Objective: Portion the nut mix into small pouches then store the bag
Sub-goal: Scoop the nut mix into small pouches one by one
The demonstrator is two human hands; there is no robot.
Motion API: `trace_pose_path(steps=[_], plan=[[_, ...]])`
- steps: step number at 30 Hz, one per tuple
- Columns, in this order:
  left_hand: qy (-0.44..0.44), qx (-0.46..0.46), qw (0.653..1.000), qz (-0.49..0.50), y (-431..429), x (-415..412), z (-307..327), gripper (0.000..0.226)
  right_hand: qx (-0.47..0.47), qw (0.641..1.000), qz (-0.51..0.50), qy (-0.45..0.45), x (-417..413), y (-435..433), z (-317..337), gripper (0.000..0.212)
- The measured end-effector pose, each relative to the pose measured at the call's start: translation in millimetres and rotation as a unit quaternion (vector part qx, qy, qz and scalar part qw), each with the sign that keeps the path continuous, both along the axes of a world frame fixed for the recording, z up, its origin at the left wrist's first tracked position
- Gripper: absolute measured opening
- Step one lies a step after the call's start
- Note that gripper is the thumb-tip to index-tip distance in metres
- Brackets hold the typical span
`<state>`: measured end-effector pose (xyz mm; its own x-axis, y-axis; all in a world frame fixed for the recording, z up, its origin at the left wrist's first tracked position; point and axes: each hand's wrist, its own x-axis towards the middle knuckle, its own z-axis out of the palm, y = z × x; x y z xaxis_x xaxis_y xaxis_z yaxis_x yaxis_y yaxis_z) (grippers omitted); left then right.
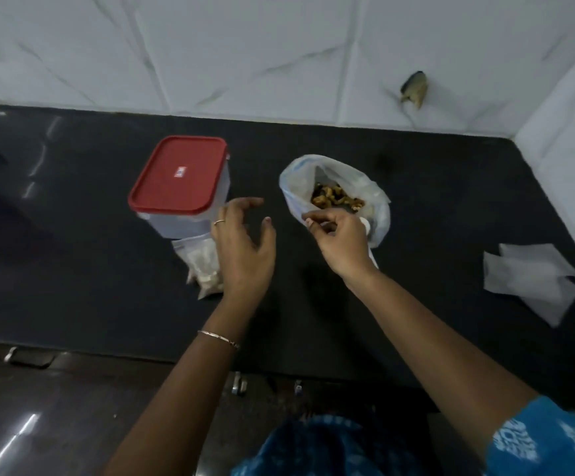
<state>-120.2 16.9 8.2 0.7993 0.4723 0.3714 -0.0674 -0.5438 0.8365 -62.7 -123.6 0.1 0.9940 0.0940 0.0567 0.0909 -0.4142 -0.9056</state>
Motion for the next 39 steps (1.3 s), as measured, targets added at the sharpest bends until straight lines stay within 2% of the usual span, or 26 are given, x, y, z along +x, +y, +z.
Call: trace_pose_path(steps=[6, 9, 11, 14, 17, 20, 23, 27, 29, 33, 36, 39], plan=[[-0.008, 0.032, 0.976, -0.213, -93.1, 26.6, -27.9, 0.03, -0.066, 0.982, -0.144, -0.103, -8.7, -98.3, -12.9, 0.017], [-0.034, 0.087, 0.956, -0.279, -135.5, 40.0, -39.9, 0.032, -0.215, 0.94, -0.219, -0.148, -15.3, -163.5, -17.1, 0.029], [-0.043, 0.117, 0.941, -0.316, -158.7, 50.3, -42.0, 0.034, -0.333, 0.901, -0.251, -0.123, -19.5, -202.5, -21.7, 0.043], [-0.038, 0.146, 0.924, -0.35, -187.3, 56.6, -44.7, 0.036, -0.407, 0.87, -0.262, -0.095, -32.2, -239.3, -37.4, 0.059], [-0.036, 0.155, 0.916, -0.368, -201.9, 54.4, -49.0, 0.036, -0.44, 0.843, -0.274, -0.141, -36.3, -250.4, -48.9, 0.059], [-0.013, 0.127, 0.909, -0.396, -206.1, 42.5, -52.5, 0.039, -0.469, 0.835, -0.263, -0.123, -34.5, -248.8, -52.9, 0.055], [0.045, 0.074, 0.905, -0.416, -201.6, 27.6, -56.1, 0.042, -0.485, 0.83, -0.256, -0.103, -32.1, -242.2, -55.9, 0.039], [0.091, 0.01, 0.907, -0.41, -184.6, 6.0, -62.2, 0.041, -0.461, 0.846, -0.252, -0.09, -30.0, -236.6, -56.3, 0.019], [0.107, -0.019, 0.911, -0.398, -174.6, -3.6, -65.8, 0.039, -0.434, 0.859, -0.258, -0.082, -32.2, -236.0, -52.9, 0.015], [0.137, -0.108, 0.912, -0.372, -157.7, -14.4, -71.6, 0.027, -0.329, 0.895, -0.274, -0.126, -44.4, -218.7, -40.2, 0.009], [0.141, -0.211, 0.9, -0.354, -149.2, -20.1, -70.0, 0.015, -0.231, 0.927, -0.238, -0.175, -63.5, -187.6, -23.3, 0.008], [0.118, -0.269, 0.9, -0.323, -140.3, -26.6, -66.8, 0.029, -0.153, 0.96, -0.161, -0.173, -84.1, -152.3, -17.2, 0.005]])
